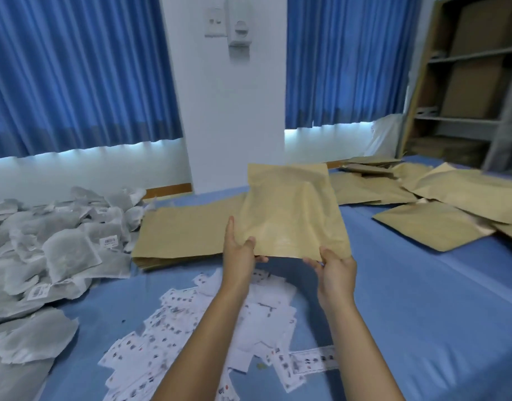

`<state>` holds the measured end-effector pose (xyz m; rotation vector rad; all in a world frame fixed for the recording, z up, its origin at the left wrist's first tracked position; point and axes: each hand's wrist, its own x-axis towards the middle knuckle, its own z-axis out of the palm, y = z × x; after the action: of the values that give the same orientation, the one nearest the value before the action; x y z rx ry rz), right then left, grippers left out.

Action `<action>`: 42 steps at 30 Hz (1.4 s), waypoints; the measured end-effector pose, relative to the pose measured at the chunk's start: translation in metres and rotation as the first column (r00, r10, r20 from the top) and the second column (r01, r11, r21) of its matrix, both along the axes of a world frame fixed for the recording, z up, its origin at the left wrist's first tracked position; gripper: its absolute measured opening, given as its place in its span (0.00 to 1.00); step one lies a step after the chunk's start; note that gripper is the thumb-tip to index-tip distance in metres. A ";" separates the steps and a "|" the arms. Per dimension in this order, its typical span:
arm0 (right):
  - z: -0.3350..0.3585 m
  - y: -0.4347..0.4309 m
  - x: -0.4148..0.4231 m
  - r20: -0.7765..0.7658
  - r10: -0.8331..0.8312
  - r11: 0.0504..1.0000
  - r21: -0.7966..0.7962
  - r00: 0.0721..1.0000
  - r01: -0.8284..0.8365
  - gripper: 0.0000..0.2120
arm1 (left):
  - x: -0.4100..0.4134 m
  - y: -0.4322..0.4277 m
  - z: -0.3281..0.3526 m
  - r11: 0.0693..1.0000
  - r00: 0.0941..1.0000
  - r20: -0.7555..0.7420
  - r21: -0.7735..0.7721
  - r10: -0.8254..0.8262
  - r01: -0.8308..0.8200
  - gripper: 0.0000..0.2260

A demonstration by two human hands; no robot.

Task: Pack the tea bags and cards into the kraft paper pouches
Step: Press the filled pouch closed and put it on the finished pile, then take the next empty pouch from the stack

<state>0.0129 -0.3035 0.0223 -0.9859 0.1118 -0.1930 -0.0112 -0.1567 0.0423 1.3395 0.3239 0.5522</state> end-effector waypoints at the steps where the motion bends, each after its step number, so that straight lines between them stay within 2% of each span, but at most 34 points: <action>1: -0.003 -0.016 0.005 0.007 -0.034 0.999 0.007 0.999 0.034 0.09 | 0.012 -0.016 -0.004 0.999 0.999 -0.027 -0.001 -0.034 0.034 0.29; 3: -0.008 -0.046 0.013 0.013 -0.095 0.996 0.005 0.995 0.094 0.10 | 0.034 -0.046 -0.012 0.994 0.991 -0.073 -0.011 -0.108 0.107 0.27; 7: -0.020 -0.092 0.032 -0.034 -0.212 0.977 0.016 0.977 0.212 0.11 | 0.068 -0.093 -0.020 0.966 0.959 -0.122 -0.005 -0.257 0.258 0.14; 9: -0.022 -0.108 0.046 -0.036 -0.257 0.964 0.058 0.966 0.259 0.10 | 0.086 -0.114 -0.013 0.957 0.950 -0.135 0.025 -0.283 0.289 0.13; 10: -0.019 -0.116 0.056 -0.023 -0.286 0.954 0.092 0.958 0.287 0.10 | 0.095 -0.124 -0.006 0.949 0.943 -0.120 0.022 -0.309 0.314 0.13; 12: -0.004 -0.129 0.081 0.041 -0.329 0.929 0.195 0.944 0.315 0.09 | 0.114 -0.143 0.015 0.892 0.896 -0.009 -0.102 -0.444 0.441 0.21; 13: 0.005 -0.135 0.096 0.104 -0.315 0.926 0.252 0.943 0.282 0.07 | 0.123 -0.149 0.026 0.832 0.853 0.065 -0.195 -0.517 0.519 0.27; 14: 0.017 -0.140 0.109 0.166 -0.267 0.934 0.288 0.949 0.213 0.09 | 0.131 -0.155 0.036 0.782 0.810 0.091 -0.219 -0.579 0.583 0.33; 15: 0.026 -0.145 0.123 0.194 -0.196 0.942 0.309 0.961 0.130 0.14 | 0.136 -0.160 0.044 0.774 0.784 0.053 -0.132 -0.619 0.620 0.37; 16: 0.031 -0.149 0.134 0.198 -0.107 0.957 0.286 0.974 0.047 0.16 | 0.139 -0.162 0.049 0.783 0.787 -0.046 0.084 -0.615 0.617 0.39; 17: 0.034 -0.150 0.143 0.200 -0.021 0.977 0.214 0.980 -0.023 0.13 | 0.140 -0.160 0.048 0.743 0.831 -0.149 0.384 -0.535 0.548 0.39; 18: 0.033 -0.149 0.146 0.183 0.047 0.993 0.097 0.982 -0.065 0.08 | 0.142 -0.154 0.042 0.630 0.900 -0.189 0.658 -0.393 0.413 0.38; 19: 0.027 -0.145 0.148 0.152 0.085 0.996 -0.004 0.985 -0.085 0.05 | 0.142 -0.144 0.034 0.481 0.949 -0.190 0.827 -0.252 0.293 0.35; 21: 0.009 -0.133 0.142 0.059 0.109 0.988 -0.111 0.992 -0.102 0.08 | 0.140 -0.120 0.018 0.173 0.970 -0.209 0.967 0.122 0.187 0.31; 22: -0.002 -0.124 0.137 0.009 0.134 0.981 -0.141 0.991 -0.131 0.10 | 0.136 -0.106 0.012 0.042 0.915 -0.240 0.970 0.325 0.240 0.31; 23: -0.013 -0.113 0.130 -0.034 0.172 0.968 -0.178 0.984 -0.176 0.08 | 0.129 -0.093 0.008 0.003 0.827 -0.286 0.945 0.483 0.326 0.31; 24: -0.023 -0.102 0.122 -0.080 0.219 0.949 -0.214 0.973 -0.231 0.07 | 0.123 -0.078 0.006 0.018 0.737 -0.338 0.915 0.585 0.404 0.30; 26: -0.037 -0.079 0.107 -0.149 0.294 0.913 -0.248 0.944 -0.324 0.10 | 0.114 -0.050 -0.003 0.108 0.606 -0.427 0.865 0.671 0.490 0.28; 28: -0.042 -0.057 0.093 -0.172 0.335 0.901 -0.229 0.927 -0.368 0.12 | 0.103 -0.027 -0.010 0.188 0.587 -0.475 0.855 0.656 0.483 0.26; 29: -0.041 -0.046 0.087 -0.169 0.353 0.899 -0.213 0.920 -0.384 0.13 | 0.095 -0.020 -0.011 0.195 0.629 -0.463 0.872 0.624 0.448 0.23; 32: -0.031 -0.009 0.067 -0.146 0.446 0.863 -0.191 0.883 -0.468 0.13 | 0.059 0.002 -0.003 0.128 0.778 -0.317 0.946 0.542 0.297 0.14; 34: -0.019 0.021 0.049 -0.113 0.550 0.810 -0.172 0.828 -0.561 0.13 | 0.027 0.020 0.002 0.109 0.891 -0.137 0.989 0.433 0.099 0.17; 35: -0.012 0.035 0.040 -0.097 0.603 0.776 -0.161 0.792 -0.610 0.14 | 0.008 0.029 0.003 0.144 0.950 -0.019 0.989 0.312 -0.028 0.21; 36: -0.007 0.049 0.030 -0.078 0.647 0.746 -0.141 0.758 -0.651 0.15 | -0.010 0.038 0.004 0.183 0.981 0.079 0.977 0.177 -0.112 0.24; 37: -0.003 0.061 0.021 -0.054 0.680 0.724 -0.109 0.731 -0.682 0.15 | -0.028 0.049 0.000 0.175 0.988 0.141 0.973 0.068 -0.151 0.26; 39: -0.001 0.083 0.003 0.011 0.722 0.692 -0.041 0.692 -0.721 0.14 | -0.058 0.074 -0.010 0.141 0.994 0.113 0.984 -0.014 -0.110 0.29; 41: -0.004 0.100 -0.013 0.061 0.756 0.652 0.025 0.652 -0.758 0.12 | -0.082 0.095 -0.017 0.160 0.999 -0.003 0.987 0.038 -0.003 0.32; 42: -0.008 0.110 -0.021 0.079 0.781 0.616 0.071 0.620 -0.785 0.13 | -0.093 0.105 -0.022 0.163 0.998 -0.008 0.987 0.068 -0.003 0.32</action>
<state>-0.0085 -0.1930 0.0140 -0.8478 -0.3596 0.6133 -0.1038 -0.0515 0.0202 2.7000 -0.0503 0.8266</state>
